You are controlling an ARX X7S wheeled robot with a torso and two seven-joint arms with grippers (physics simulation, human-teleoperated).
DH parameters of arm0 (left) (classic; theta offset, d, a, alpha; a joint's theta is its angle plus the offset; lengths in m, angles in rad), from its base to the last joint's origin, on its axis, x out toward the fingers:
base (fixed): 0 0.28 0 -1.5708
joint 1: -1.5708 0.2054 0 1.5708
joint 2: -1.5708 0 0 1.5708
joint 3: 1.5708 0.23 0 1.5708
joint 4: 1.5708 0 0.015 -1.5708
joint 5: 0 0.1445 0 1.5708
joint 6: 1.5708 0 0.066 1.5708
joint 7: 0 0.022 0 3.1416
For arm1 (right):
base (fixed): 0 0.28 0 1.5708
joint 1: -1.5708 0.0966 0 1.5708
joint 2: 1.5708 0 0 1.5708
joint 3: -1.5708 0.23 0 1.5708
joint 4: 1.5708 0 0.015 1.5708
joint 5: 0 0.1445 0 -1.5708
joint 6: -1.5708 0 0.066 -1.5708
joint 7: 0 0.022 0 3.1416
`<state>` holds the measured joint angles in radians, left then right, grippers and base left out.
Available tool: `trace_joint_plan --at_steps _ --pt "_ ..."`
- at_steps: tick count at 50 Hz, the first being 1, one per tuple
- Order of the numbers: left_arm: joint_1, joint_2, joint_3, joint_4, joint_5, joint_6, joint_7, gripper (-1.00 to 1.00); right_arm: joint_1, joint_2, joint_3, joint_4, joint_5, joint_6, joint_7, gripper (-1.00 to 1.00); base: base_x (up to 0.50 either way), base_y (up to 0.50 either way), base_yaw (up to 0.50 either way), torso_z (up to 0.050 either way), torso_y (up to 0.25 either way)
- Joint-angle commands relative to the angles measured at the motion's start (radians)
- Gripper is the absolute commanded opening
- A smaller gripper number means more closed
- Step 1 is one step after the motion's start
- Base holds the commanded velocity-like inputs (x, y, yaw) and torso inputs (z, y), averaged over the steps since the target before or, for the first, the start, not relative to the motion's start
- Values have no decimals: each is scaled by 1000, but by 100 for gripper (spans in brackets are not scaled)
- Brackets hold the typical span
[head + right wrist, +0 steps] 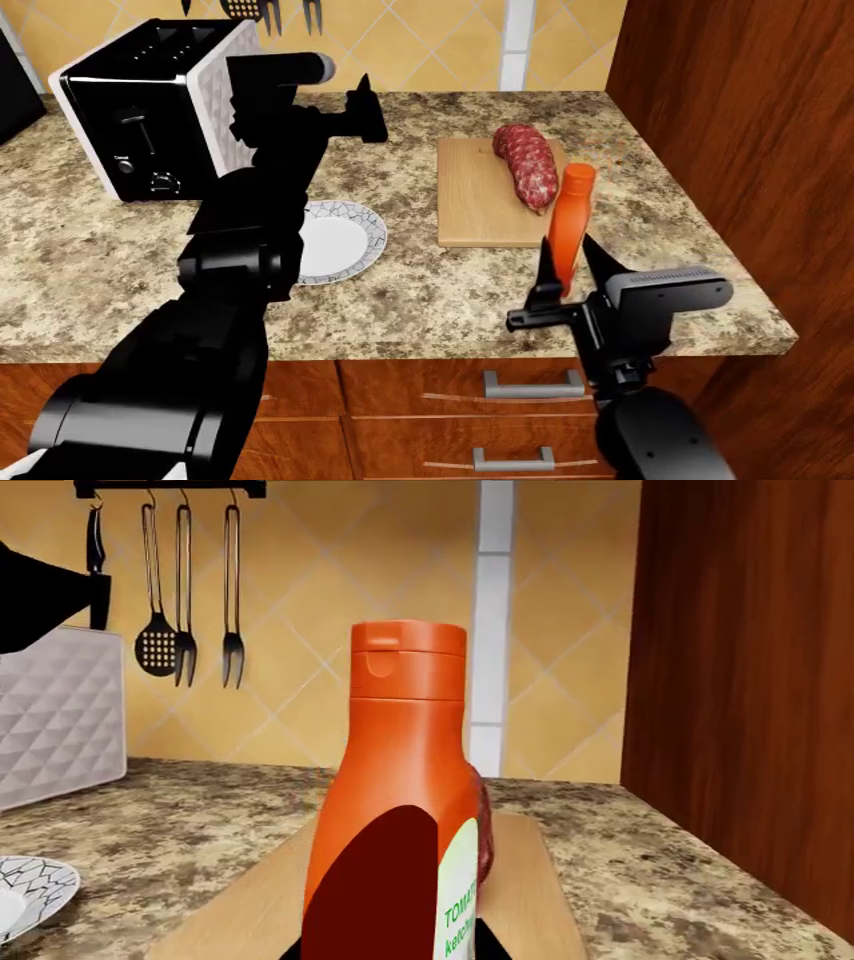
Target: Pick the salami from the plate and place it on the cutting board. Then pick the condiment bottle from the cabinet and place it next to the cutting board.
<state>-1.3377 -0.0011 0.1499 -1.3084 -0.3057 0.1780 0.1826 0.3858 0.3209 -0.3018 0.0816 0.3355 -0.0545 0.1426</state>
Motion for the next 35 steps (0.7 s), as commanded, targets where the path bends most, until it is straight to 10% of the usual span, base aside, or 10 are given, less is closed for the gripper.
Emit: trace_joint_plan --at_steps 1,21,22,35 --pt "1 0 2 0 1 3 1 100 13 -22 -6 76 -27 -42 -11 -100 0 0 0 0 0" --pt "2 0 2 0 1 6 7 100 25 -59 -9 236 -31 -138 -35 -100 0 0 0 0 0" --pt "2 0 1 0 1 6 7 100 22 -59 -9 234 -30 -142 -35 100 0 0 0 0 0" --pt "3 0 -1 0 4 9 8 100 14 -56 -11 221 -19 -149 -39 100 0 0 0 0 0"
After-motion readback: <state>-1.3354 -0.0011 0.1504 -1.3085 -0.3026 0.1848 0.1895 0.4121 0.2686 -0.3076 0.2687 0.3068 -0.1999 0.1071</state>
